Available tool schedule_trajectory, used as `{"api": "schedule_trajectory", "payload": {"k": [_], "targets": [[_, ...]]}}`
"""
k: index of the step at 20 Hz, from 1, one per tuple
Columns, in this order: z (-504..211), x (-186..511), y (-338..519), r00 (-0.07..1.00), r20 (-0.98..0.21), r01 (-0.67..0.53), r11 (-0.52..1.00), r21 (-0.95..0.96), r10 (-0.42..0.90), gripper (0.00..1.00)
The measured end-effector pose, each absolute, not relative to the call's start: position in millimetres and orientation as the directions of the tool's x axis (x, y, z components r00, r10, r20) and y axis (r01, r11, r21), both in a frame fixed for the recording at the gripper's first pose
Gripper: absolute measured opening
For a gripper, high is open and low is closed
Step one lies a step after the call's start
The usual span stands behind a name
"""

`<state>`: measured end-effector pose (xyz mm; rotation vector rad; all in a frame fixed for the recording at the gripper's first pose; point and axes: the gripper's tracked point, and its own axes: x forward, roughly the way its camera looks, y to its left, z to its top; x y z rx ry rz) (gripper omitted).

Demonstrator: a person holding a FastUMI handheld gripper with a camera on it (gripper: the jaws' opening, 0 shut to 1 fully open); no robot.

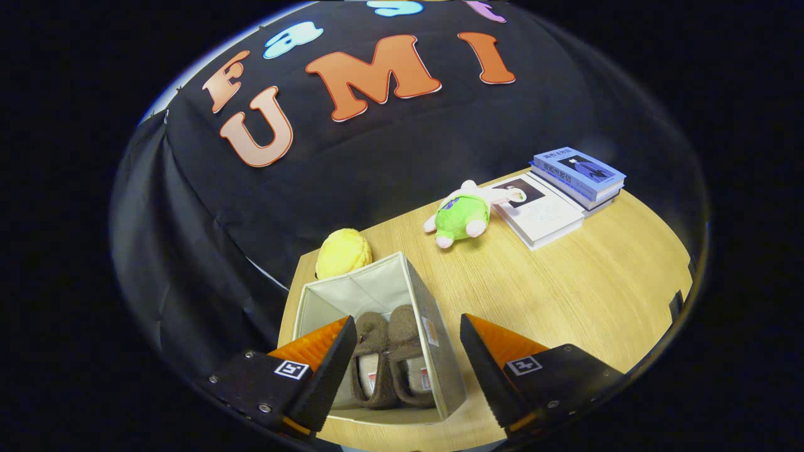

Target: Open the storage box then place both shoes into the box .Put the left shoe in first, then the right shoe, with the right side of both shoes facing outward in a uniform manner.

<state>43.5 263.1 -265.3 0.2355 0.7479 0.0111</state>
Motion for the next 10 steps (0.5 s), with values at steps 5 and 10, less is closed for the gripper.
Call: {"api": "schedule_trajectory", "payload": {"k": [5, 10], "targets": [[-215, 67, 227, 0.796, -0.604, 0.035, 0.991, 0.132, 0.052, 0.98], [-128, 88, 180, 0.88, -0.474, -0.013, 1.0, 0.011, 0.016, 0.98]]}}
